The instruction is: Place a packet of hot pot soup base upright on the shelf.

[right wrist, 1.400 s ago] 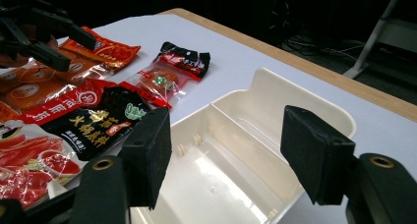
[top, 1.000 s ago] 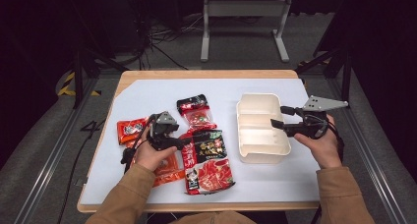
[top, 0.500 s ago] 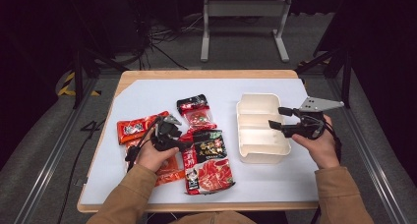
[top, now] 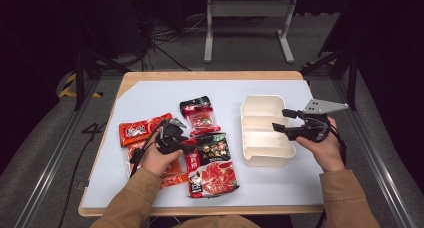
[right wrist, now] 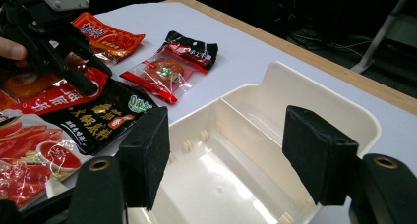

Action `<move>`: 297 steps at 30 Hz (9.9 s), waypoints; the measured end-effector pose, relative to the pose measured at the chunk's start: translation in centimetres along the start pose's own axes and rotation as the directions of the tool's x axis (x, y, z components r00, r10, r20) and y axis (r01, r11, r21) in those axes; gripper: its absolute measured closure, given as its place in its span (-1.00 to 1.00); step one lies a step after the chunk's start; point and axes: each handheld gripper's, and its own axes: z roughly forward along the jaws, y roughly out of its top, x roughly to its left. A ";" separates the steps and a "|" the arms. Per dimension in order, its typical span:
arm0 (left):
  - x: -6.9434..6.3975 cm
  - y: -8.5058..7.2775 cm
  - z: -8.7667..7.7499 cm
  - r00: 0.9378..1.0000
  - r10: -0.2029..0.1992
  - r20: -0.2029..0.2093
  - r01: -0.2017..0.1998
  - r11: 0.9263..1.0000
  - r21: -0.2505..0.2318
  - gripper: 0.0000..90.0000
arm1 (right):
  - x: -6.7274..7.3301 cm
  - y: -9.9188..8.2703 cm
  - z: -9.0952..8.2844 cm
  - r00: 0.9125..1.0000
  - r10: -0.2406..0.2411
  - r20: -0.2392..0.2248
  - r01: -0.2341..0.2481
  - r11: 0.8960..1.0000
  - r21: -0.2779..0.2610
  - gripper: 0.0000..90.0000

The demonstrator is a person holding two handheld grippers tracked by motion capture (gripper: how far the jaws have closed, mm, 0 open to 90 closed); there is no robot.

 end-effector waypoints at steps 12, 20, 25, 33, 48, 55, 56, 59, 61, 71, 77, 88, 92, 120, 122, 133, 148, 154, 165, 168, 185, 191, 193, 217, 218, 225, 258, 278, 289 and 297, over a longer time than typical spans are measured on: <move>0.4 -0.4 -0.6 0.997 -0.059 0.054 0.060 0.998 -0.020 0.77 | 0.0 0.0 0.0 1.000 0.005 -0.003 -0.005 1.000 0.000 -0.23; -0.4 -0.3 -1.7 0.999 -0.033 0.034 0.035 0.998 -0.053 0.87 | -0.1 -0.1 0.3 0.996 0.035 -0.088 -0.033 0.999 0.016 0.12; -1.3 -0.1 -3.0 0.999 -0.017 0.034 0.020 0.994 -0.103 0.89 | 0.0 0.0 0.2 0.995 0.050 -0.088 -0.050 0.999 0.007 0.15; -2.8 0.3 -4.9 0.999 0.019 0.039 -0.012 0.984 -0.177 0.90 | 0.4 0.6 -0.4 0.998 0.035 -0.060 -0.035 0.999 -0.007 0.07; -5.9 1.1 -8.2 0.994 0.113 -0.002 -0.108 0.947 -0.303 0.91 | 1.3 1.8 -1.2 0.998 0.015 -0.061 -0.016 0.999 -0.031 0.07; -7.6 1.3 -9.5 0.989 0.149 -0.016 -0.145 0.921 -0.363 0.91 | 2.2 2.6 -1.7 0.997 0.002 -0.079 -0.005 0.999 -0.045 0.08; -7.6 1.3 -9.5 0.989 0.149 -0.016 -0.145 0.921 -0.363 0.91 | 2.3 2.7 -1.7 0.997 -0.002 -0.083 -0.002 0.999 -0.050 0.07; -8.3 1.3 -10.0 0.985 0.170 -0.026 -0.167 0.908 -0.384 0.91 | 2.6 3.1 -1.9 0.996 -0.006 -0.094 0.001 0.999 -0.055 0.08; -8.7 1.4 -10.3 0.983 0.180 -0.033 -0.178 0.903 -0.392 0.91 | 3.0 3.4 -2.0 0.994 -0.007 -0.112 0.001 0.998 -0.058 0.08; -9.0 1.2 -11.4 0.982 0.175 -0.075 -0.190 0.879 -0.438 0.91 | 4.8 4.7 -1.8 0.981 -0.008 -0.195 -0.007 0.997 -0.075 -0.06; -9.1 1.0 -11.8 0.986 0.157 -0.062 -0.168 0.860 -0.482 0.91 | 6.3 5.4 -0.4 0.970 -0.004 -0.242 -0.017 0.996 -0.085 -0.23; -9.3 0.7 -12.3 0.983 0.169 -0.069 -0.180 0.830 -0.528 0.91 | 8.2 6.3 3.8 0.954 -0.027 -0.299 0.015 0.999 -0.043 -0.28; -9.3 0.6 -12.5 0.982 0.180 -0.060 -0.184 0.818 -0.545 0.91 | 8.7 6.5 5.1 0.941 -0.035 -0.338 0.026 0.999 -0.031 -0.20; -8.9 0.2 -13.4 0.981 0.186 -0.049 -0.179 0.788 -0.589 0.72 | 9.4 9.6 6.2 0.910 -0.097 -0.404 0.115 0.993 0.022 0.72; -8.8 0.3 -13.5 0.983 0.178 -0.041 -0.167 0.790 -0.589 0.59 | 9.4 10.1 6.0 0.911 -0.104 -0.400 0.123 0.992 0.022 0.73; -8.0 0.2 -14.1 0.986 0.163 -0.029 -0.149 0.798 -0.584 0.23 | 8.4 12.1 4.5 0.919 -0.144 -0.366 0.158 0.987 0.007 0.74; -6.2 0.2 -13.1 0.989 0.137 -0.051 -0.143 0.835 -0.531 0.05 | 5.3 14.0 2.8 0.945 -0.165 -0.283 0.161 0.986 -0.037 0.73; -5.7 0.1 -12.9 0.989 0.129 -0.068 -0.146 0.842 -0.520 0.00 | 3.6 14.3 2.3 0.957 -0.161 -0.242 0.152 0.987 -0.054 0.73; -4.7 -0.3 -12.4 0.990 0.118 -0.083 -0.144 0.843 -0.519 -0.04 | 0.4 14.6 1.6 0.975 -0.137 -0.174 0.126 0.989 -0.073 0.73; -4.5 -0.4 -12.3 0.990 0.112 -0.083 -0.139 0.844 -0.517 -0.05 | -0.3 14.5 1.5 0.977 -0.137 -0.164 0.125 0.989 -0.083 0.73; -3.7 -0.7 -12.1 0.991 0.100 -0.087 -0.130 0.848 -0.514 -0.12 | -4.1 14.2 0.9 0.982 -0.170 -0.085 0.161 0.981 -0.106 0.73; -3.3 -0.9 -12.2 0.993 0.086 -0.082 -0.116 0.842 -0.527 -0.13 | -5.4 13.8 1.2 0.982 -0.182 -0.056 0.175 0.979 -0.109 0.73; -3.3 -0.9 -12.1 0.994 0.080 -0.081 -0.111 0.843 -0.526 -0.13 | -5.8 13.7 1.3 0.982 -0.181 -0.052 0.174 0.979 -0.110 0.73; -2.5 -1.3 -12.2 0.996 0.036 -0.085 -0.075 0.856 -0.512 -0.10 | -8.2 10.3 3.3 0.989 -0.138 -0.044 0.132 0.984 -0.120 0.73; -2.5 -1.4 -12.2 0.996 0.037 -0.085 -0.075 0.858 -0.509 -0.10 | -8.2 10.2 3.4 0.989 -0.139 -0.044 0.133 0.984 -0.120 0.73; -2.4 -1.4 -12.0 0.996 0.037 -0.080 -0.073 0.861 -0.503 -0.12 | -8.7 9.0 4.0 0.992 -0.123 -0.043 0.118 0.988 -0.103 0.73; -2.1 -1.5 -12.0 0.995 0.019 -0.095 -0.063 0.869 -0.490 -0.22 | -9.4 4.8 4.8 0.998 -0.030 -0.046 0.028 0.998 -0.053 0.64; -1.8 -1.7 -11.8 0.995 -0.006 -0.101 -0.043 0.879 -0.476 -0.32 | -9.3 3.0 5.0 0.999 0.042 -0.006 -0.043 0.997 -0.057 0.64; -1.5 -1.8 -11.9 0.996 -0.004 -0.092 -0.040 0.883 -0.467 -0.30 | -8.5 3.5 4.0 0.992 0.128 0.011 -0.127 0.989 -0.073 0.02; -1.3 -2.1 -12.7 0.995 0.004 -0.104 -0.053 0.880 -0.472 -0.31 | -6.9 3.2 0.9 0.985 0.123 0.120 -0.114 0.990 -0.077 -0.15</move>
